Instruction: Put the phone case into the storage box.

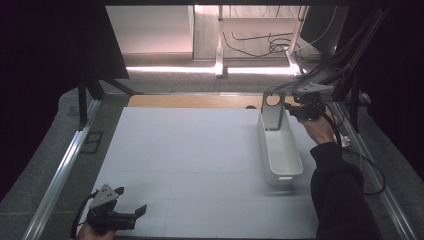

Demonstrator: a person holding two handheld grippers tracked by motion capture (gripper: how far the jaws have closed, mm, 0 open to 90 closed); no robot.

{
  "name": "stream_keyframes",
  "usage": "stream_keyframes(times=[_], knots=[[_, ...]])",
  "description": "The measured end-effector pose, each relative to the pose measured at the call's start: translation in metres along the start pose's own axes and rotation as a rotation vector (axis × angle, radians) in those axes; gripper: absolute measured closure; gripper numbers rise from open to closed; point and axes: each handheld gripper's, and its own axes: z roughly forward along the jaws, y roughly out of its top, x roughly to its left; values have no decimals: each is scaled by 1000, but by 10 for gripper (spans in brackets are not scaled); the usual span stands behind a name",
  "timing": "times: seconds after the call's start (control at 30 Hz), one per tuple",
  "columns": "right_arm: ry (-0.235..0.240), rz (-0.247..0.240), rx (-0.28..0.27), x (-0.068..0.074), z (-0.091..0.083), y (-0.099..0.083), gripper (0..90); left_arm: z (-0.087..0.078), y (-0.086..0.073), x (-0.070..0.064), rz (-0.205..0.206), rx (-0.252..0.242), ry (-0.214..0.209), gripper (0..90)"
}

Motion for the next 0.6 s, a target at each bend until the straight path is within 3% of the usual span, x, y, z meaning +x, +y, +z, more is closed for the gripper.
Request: stream_keyframes(times=[0.6], knots=[[138, 119, 19, 26, -25, -19, 316, -1, -1, 1, 9, -11, -26, 0]])
